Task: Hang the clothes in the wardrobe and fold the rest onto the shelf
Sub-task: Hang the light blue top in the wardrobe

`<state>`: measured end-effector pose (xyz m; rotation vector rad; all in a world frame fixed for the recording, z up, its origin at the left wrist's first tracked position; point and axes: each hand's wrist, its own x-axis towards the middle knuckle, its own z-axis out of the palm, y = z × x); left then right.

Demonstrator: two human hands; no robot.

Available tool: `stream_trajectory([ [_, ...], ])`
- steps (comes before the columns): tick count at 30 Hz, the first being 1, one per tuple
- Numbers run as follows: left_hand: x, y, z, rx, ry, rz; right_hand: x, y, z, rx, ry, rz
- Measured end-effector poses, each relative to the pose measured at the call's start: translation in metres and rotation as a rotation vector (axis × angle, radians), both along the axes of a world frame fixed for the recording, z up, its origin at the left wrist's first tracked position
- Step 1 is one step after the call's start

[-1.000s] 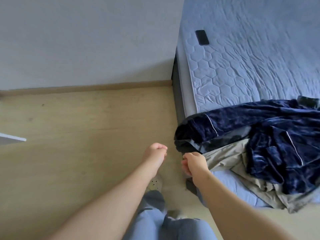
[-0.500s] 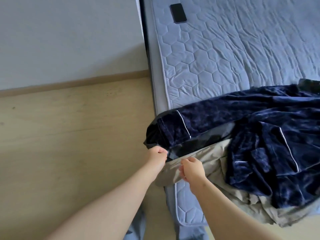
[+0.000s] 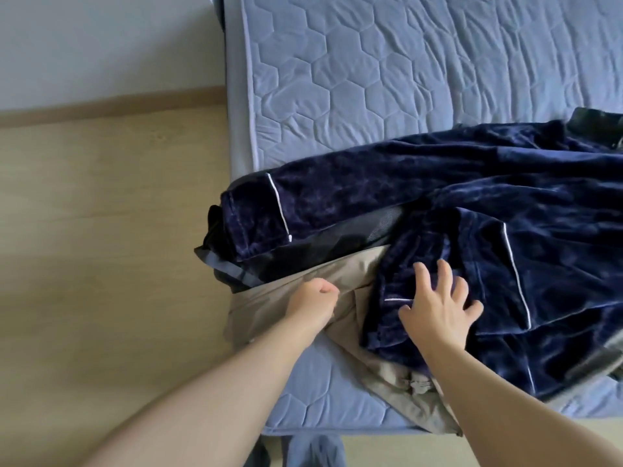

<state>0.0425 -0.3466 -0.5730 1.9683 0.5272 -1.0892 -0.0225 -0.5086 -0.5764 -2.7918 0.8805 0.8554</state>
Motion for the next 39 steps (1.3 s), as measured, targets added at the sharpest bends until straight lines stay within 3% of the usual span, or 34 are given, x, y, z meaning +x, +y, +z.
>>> stream_trajectory([
  [4, -0.009, -0.007, -0.015, 0.027, 0.058, 0.071, -0.004, -0.025, -0.02, 0.15, 0.04, -0.261],
  [6, -0.014, -0.006, -0.019, 0.04, 0.074, 0.084, -0.005, -0.031, -0.026, 0.235, -0.189, -0.407],
  [9, -0.018, 0.001, -0.017, 0.035, 0.089, 0.141, 0.007, -0.024, -0.017, 0.421, -0.446, -0.825],
  [11, -0.014, 0.005, -0.009, -0.031, 0.088, 0.309, 0.019, -0.005, -0.001, 0.666, -0.523, -1.011],
  [13, -0.003, 0.013, 0.001, -0.132, 0.116, 0.516, 0.031, 0.025, 0.016, 1.125, -0.571, -1.265],
  [15, 0.007, 0.024, 0.014, -0.343, 0.238, 0.686, 0.04, 0.059, 0.035, 1.469, -0.487, -1.311],
  [18, 0.019, 0.045, 0.034, -0.618, 0.346, 0.713, 0.043, 0.104, 0.061, 1.696, -0.151, -1.041],
  [20, 0.026, 0.052, 0.047, -0.513, 0.331, 0.615, 0.037, 0.118, 0.068, 1.787, -0.002, -1.015],
  [23, 0.029, 0.05, 0.056, -0.14, 0.213, 0.35, 0.025, 0.111, 0.069, 1.756, 0.118, -1.009],
  [25, 0.029, 0.047, 0.055, -0.18, 0.133, 0.427, 0.018, 0.098, 0.065, 1.657, 0.062, -1.085],
  [28, 0.026, 0.051, 0.058, -0.31, 0.164, 0.679, 0.008, 0.079, 0.052, 1.296, -0.215, -1.308],
  [30, 0.02, 0.068, 0.057, -0.322, 0.199, 0.675, 0.006, 0.067, 0.043, 1.12, -0.371, -1.486],
  [32, 0.006, 0.094, 0.055, -0.229, 0.221, 0.351, 0.012, 0.056, 0.037, 1.117, -0.436, -1.58],
  [35, -0.02, 0.125, 0.052, -0.025, 0.38, -0.368, 0.033, 0.056, 0.026, 1.111, -0.474, -1.587],
  [37, -0.028, 0.137, 0.045, 0.043, 0.427, -0.419, 0.042, 0.076, 0.023, 1.018, -0.502, -1.457],
  [39, -0.024, 0.141, 0.036, 0.159, 0.19, -0.15, 0.036, 0.101, 0.022, 0.997, -0.489, -1.204],
])
